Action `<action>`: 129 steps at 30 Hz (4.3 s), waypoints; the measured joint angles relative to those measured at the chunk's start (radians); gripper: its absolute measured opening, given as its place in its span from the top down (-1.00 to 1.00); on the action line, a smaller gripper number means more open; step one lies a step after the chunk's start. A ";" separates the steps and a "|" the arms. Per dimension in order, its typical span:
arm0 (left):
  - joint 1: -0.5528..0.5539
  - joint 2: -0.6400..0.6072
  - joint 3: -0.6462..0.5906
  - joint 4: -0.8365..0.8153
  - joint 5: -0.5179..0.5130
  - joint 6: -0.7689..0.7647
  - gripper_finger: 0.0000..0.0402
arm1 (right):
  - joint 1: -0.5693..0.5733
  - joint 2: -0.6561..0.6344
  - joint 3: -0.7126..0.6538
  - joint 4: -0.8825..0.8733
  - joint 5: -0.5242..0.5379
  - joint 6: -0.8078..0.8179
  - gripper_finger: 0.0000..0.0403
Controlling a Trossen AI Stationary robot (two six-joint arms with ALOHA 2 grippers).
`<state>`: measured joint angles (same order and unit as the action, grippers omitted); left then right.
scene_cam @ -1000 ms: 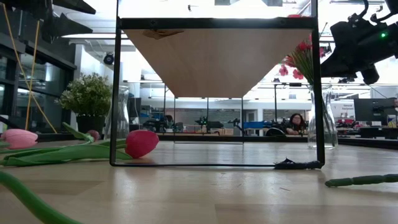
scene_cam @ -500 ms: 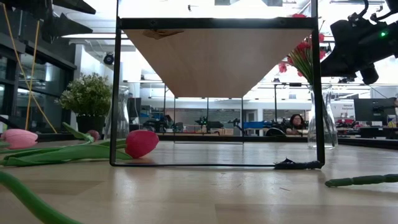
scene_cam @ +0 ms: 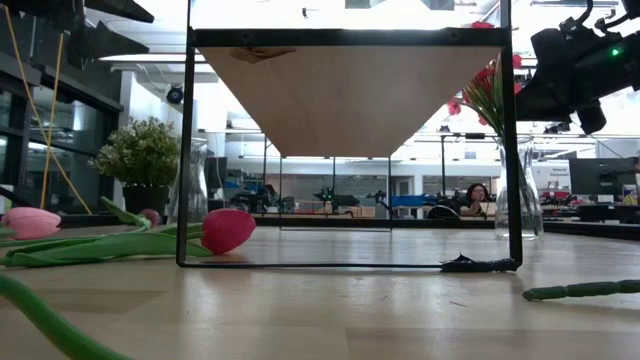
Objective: Pick and place flowers into a vace then onto a shelf
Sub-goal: Put the red flowers into the right transparent vase, then put the violet flowers into the right transparent vase
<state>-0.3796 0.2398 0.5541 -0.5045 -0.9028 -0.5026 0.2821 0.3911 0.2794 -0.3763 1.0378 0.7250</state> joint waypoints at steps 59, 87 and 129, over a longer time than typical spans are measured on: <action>0.000 0.000 0.000 0.000 0.000 0.000 -0.62 | 0.000 -0.119 0.000 1.145 -0.231 -1.065 0.59; 0.000 0.000 0.000 0.122 0.021 -0.006 -0.62 | 0.000 -0.118 0.000 1.146 -0.240 -1.241 0.59; 0.000 0.000 0.000 0.098 0.232 -0.006 -0.62 | 0.000 -0.030 0.001 1.012 -1.016 -0.474 0.59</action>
<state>-0.3796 0.2398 0.5545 -0.4065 -0.6704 -0.5087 0.2825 0.3608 0.2802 0.6360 0.0218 0.2510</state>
